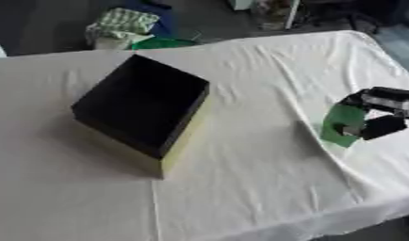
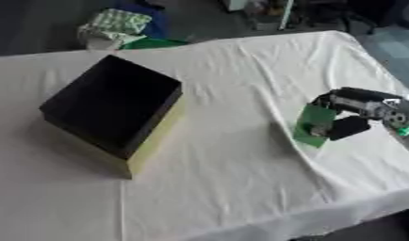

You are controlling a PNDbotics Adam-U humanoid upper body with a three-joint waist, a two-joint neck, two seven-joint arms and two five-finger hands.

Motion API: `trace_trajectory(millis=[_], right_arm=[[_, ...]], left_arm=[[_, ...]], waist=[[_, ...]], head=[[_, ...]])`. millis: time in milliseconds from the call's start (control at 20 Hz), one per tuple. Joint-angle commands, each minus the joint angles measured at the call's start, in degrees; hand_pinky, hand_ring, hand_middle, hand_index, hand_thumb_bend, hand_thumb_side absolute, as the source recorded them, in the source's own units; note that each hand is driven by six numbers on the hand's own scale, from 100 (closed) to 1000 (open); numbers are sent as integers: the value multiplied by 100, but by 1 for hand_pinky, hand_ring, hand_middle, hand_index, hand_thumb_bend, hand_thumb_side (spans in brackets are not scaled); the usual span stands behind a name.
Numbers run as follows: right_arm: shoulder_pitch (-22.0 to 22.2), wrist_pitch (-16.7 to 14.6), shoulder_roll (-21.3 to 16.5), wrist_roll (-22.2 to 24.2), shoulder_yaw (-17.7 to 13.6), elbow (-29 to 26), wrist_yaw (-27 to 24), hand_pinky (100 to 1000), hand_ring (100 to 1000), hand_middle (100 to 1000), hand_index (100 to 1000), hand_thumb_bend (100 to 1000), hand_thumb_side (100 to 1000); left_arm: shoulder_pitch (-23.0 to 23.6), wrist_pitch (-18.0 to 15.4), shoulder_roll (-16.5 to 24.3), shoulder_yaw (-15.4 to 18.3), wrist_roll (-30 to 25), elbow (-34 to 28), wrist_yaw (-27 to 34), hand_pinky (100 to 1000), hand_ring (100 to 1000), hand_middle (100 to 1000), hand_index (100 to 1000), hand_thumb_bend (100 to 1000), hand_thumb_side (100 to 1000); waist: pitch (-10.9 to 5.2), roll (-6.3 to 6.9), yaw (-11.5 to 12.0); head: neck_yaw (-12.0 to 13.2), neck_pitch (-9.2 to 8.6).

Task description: Pick up objects on the table and place them in the box.

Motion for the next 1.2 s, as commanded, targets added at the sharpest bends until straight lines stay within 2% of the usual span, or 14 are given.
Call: trace_trajectory(millis=[50,250,550,1000,1050,1100,1200], right_arm=[[-190,18,-285,-31,-140,-288,10,754,678,544,782,104,573],[-521,24,-282,31,-115,-519,-14,759,679,546,785,100,570],[-1511,4,-8,326,120,-586,6,757,677,546,787,100,563],[-3178,-110,1130,782,417,227,215,742,672,542,788,100,569],[-3329,-130,1271,818,437,347,251,739,671,542,788,100,627],[-3477,-147,1424,848,451,473,286,736,670,540,788,100,575],[-3738,-183,1718,881,460,726,365,731,669,539,788,100,583]], left_arm=[[-47,-5,38,34,-25,-114,31,658,713,615,743,109,889],[-49,-13,49,29,-31,-114,36,659,714,616,744,108,887],[-60,-18,59,-1,-57,-114,48,659,715,617,744,108,885],[-101,-38,44,-34,-87,-114,80,659,715,618,744,109,884],[-104,-41,41,-37,-90,-114,85,659,715,618,744,107,885],[-111,-45,37,-42,-94,-114,90,659,715,618,744,109,883],[-124,-51,25,-48,-100,-114,102,659,715,618,744,110,883]], waist=[[-74,-13,3],[-87,-20,26],[-131,-35,97],[-140,-63,229],[-138,-66,243],[-135,-69,262],[-126,-73,292]], head=[[31,33],[60,59],[156,106],[52,100],[49,94],[42,87],[29,74]])
